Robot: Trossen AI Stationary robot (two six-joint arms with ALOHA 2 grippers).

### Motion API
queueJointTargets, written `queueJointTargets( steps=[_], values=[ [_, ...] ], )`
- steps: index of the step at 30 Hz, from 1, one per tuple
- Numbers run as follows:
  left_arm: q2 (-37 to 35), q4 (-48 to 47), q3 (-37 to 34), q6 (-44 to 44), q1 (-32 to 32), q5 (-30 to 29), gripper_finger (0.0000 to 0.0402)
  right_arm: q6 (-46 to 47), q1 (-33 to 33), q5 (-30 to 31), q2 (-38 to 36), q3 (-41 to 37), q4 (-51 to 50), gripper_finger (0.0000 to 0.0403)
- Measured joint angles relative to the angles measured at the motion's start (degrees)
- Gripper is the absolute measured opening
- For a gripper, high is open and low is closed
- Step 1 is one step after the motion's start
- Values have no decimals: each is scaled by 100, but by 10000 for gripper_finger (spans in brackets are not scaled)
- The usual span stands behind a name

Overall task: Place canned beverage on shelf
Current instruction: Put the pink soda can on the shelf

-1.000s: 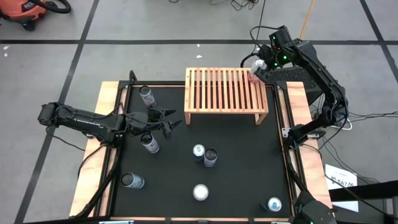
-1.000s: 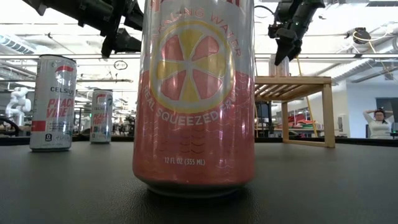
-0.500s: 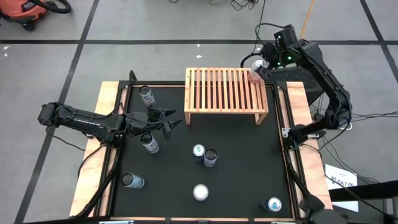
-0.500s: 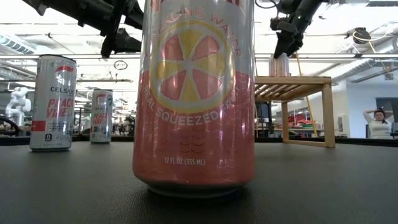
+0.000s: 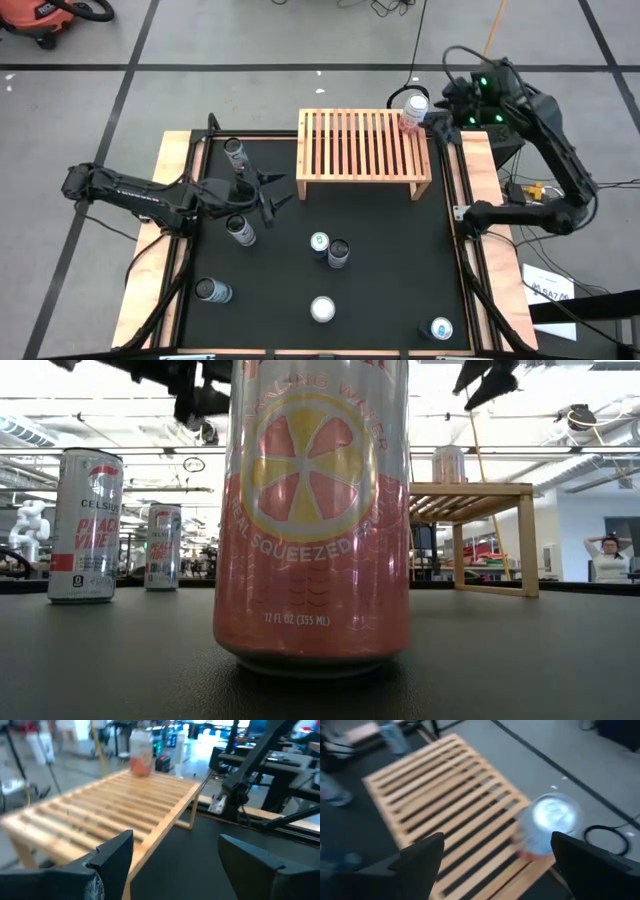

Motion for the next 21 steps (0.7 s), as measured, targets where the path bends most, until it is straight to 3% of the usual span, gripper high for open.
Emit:
queueJointTargets(
  steps=[4,12,21],
  values=[
    [99,-13,370,709,-116,17,290,573,672,0,-323,-2,-335,345],
    [925,-40,1194,786,-186,-83,290,1393,1844,25,-688,-181,-396,337],
    [1692,-773,2336,823,-613,-378,290,1951,2963,43,-1077,-1943,684,336]
  ],
)
